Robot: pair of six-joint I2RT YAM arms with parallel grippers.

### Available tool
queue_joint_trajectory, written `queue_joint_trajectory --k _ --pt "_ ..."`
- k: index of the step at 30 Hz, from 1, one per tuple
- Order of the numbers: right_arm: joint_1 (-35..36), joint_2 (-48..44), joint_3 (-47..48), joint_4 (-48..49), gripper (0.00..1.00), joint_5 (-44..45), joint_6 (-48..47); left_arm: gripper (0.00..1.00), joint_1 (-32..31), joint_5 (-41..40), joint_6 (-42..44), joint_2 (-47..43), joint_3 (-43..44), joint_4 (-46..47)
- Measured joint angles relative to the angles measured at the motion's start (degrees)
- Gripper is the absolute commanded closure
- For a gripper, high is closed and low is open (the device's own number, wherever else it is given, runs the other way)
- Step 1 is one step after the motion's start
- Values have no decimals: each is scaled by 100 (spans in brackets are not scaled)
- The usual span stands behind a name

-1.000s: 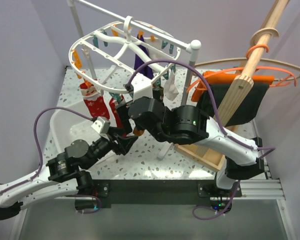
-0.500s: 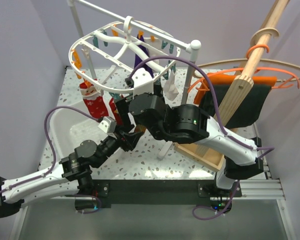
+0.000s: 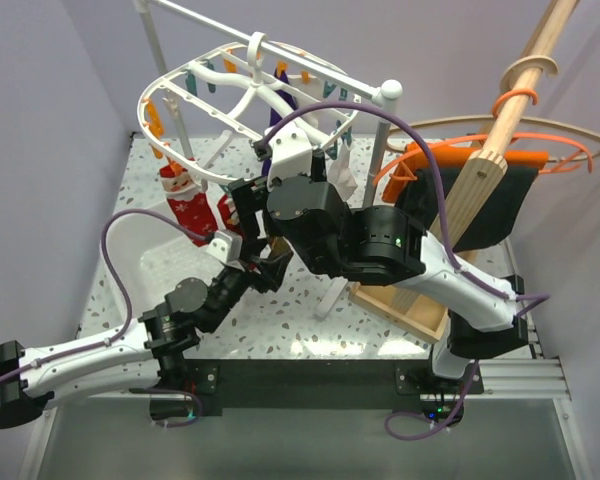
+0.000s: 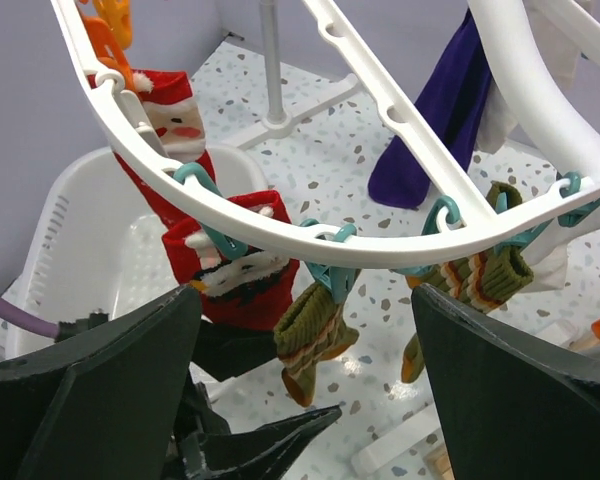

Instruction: Remove the socks clipped to the hanger

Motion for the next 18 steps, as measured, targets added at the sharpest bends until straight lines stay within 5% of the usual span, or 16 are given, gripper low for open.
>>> queue_joint_trajectory --k 5,11,18 --pt "2 4 0 24 18 120 -42 67 0 -125 140 391 0 249" --pt "0 4 -7 72 21 142 -50 92 -2 -166 293 535 0 476" --pt "2 11 -105 92 25 151 -39 100 -2 -44 304 535 2 505"
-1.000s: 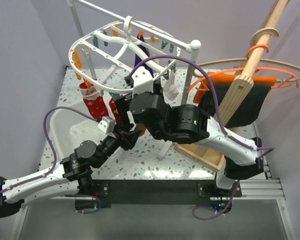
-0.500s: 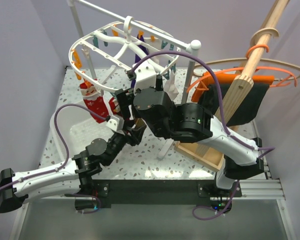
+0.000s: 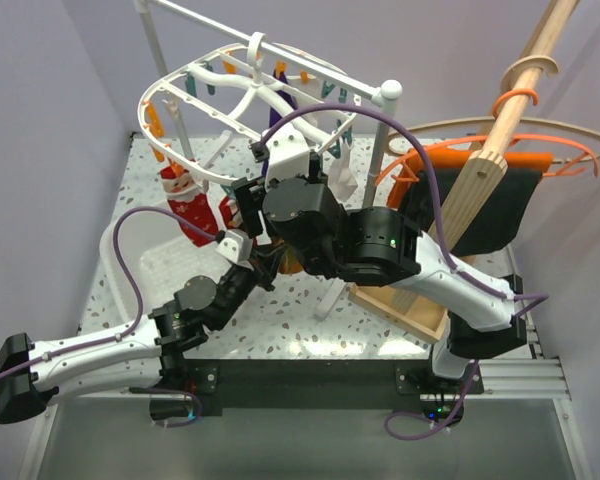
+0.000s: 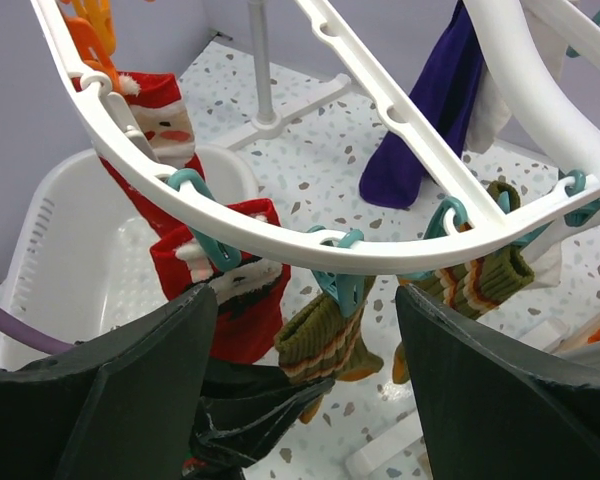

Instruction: Remove the socks clipped to the hanger

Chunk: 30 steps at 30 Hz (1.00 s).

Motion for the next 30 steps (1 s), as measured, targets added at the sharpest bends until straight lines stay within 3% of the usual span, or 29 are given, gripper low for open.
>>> queue_joint_trajectory --k 14,30 --pt "0 101 -166 17 34 293 -31 100 0 1029 -157 35 260 -55" --pt "-11 369 -162 13 42 1180 -264 100 0 1606 -546 278 350 -61"
